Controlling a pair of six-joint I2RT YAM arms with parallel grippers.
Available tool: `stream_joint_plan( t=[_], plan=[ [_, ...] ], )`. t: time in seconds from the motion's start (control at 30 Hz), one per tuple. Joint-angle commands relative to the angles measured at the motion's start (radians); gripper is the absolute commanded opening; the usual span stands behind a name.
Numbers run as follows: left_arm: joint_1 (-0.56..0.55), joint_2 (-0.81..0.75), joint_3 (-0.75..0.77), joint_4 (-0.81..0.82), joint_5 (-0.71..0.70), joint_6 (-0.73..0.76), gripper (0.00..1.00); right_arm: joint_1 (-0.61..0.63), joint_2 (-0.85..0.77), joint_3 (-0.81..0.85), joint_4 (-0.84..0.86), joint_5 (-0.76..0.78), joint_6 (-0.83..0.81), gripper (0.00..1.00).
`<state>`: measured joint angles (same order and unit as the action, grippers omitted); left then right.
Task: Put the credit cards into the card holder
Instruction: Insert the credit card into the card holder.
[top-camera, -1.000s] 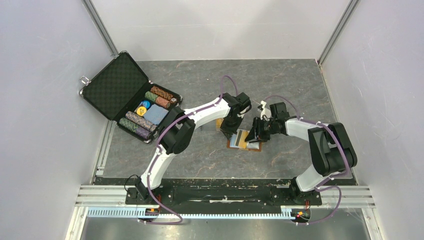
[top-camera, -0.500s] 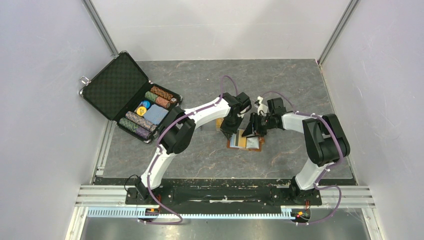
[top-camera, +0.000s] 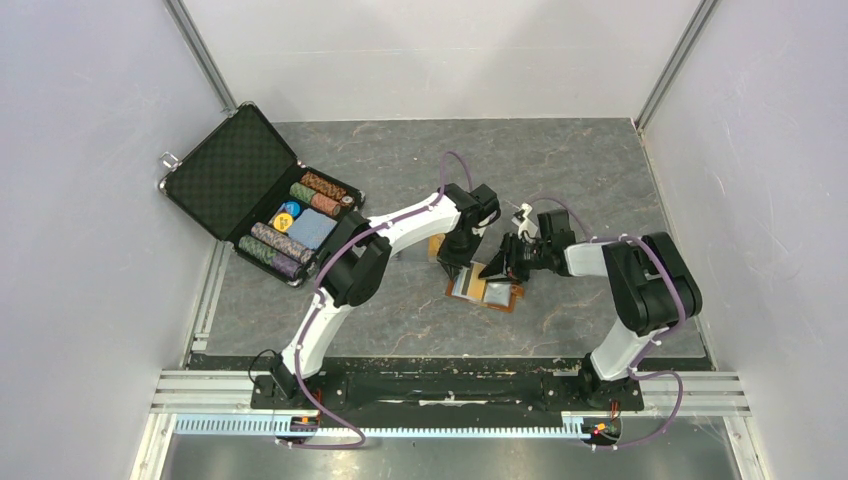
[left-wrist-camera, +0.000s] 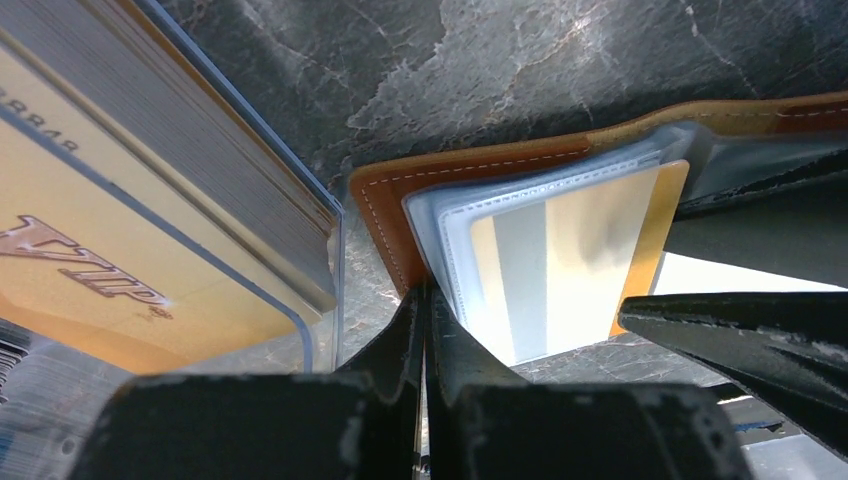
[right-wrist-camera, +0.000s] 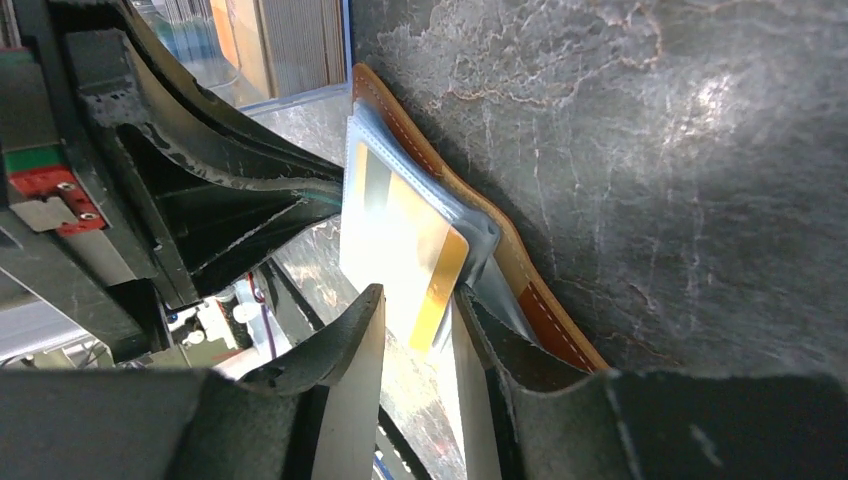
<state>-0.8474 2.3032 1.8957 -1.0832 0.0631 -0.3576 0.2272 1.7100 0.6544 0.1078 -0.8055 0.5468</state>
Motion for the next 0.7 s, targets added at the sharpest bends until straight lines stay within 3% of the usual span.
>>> stream_joint_plan(
  t=[0.0, 0.07, 0.1, 0.2, 0.67],
  plan=[
    [-0.001, 0.036, 0.022, 0.038, 0.038, 0.029, 0.02, 0.018, -0.051, 0.008, 0.056, -0.033, 0.052, 0.33],
    [-0.001, 0.033, 0.019, 0.039, 0.038, 0.029, 0.02, 0.018, -0.050, 0.051, -0.076, 0.023, -0.034, 0.33],
    [-0.001, 0.029, 0.018, 0.038, 0.039, 0.029, 0.02, 0.018, -0.048, 0.160, -0.140, 0.049, -0.082, 0.33],
    [-0.002, 0.023, 0.014, 0.038, 0.044, 0.029, 0.02, 0.015, -0.042, 0.103, -0.278, 0.137, -0.186, 0.33],
    [-0.059, 0.069, 0.109, 0.038, 0.155, 0.040, 0.05, -0.116, -0.059, 0.058, -0.358, 0.201, -0.291, 0.36]
  ],
)
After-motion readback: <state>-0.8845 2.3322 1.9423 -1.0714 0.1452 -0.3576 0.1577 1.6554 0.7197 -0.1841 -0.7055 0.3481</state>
